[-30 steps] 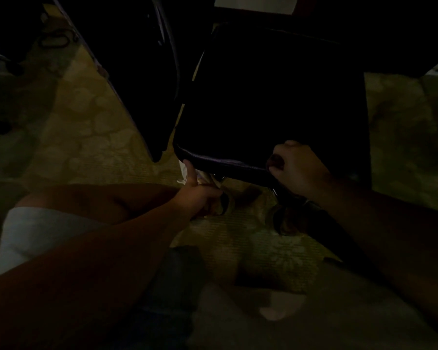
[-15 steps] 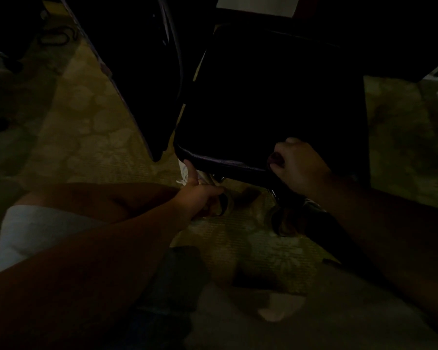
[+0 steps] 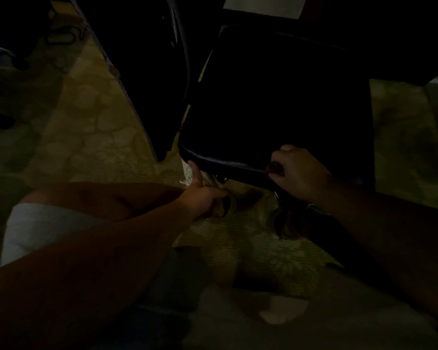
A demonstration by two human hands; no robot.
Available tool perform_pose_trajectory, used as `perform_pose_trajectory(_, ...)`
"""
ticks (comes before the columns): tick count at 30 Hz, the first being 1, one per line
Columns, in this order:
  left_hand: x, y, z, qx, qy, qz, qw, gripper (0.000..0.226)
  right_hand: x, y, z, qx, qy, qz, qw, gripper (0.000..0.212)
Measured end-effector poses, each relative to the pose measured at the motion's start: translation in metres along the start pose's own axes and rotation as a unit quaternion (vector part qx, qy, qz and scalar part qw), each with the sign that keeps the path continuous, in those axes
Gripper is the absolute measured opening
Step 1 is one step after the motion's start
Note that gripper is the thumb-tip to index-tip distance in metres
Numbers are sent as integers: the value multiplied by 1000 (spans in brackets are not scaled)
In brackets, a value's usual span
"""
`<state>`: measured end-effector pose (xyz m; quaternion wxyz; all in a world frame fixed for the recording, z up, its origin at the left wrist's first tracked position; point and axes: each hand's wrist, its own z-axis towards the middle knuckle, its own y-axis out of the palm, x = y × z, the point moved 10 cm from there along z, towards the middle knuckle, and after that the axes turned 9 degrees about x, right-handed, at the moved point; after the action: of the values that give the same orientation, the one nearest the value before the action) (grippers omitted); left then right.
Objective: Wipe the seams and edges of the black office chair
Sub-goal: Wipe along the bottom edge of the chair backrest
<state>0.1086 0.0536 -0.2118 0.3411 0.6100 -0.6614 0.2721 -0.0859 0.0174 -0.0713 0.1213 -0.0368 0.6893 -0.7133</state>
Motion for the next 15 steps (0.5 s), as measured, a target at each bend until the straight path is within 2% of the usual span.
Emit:
perform_pose_trajectory(4,3,3,-2,-12,6,-4,1000,122,13,-10,3,49,55,4,997,26)
perform_pose_trajectory(8,7,4,-6,-17,12,0,1000,122,-4,4,3,-13,-7,9,1000,24)
perform_pose_trajectory(12,3,4,-1,-16,3,-10,1000,125,9,-9,4,47,56,25,997,22)
perform_pose_trajectory(15,0,4,2,-13,-2,-13,1000,123,-5,-1,1,20,15,11,1000,22)
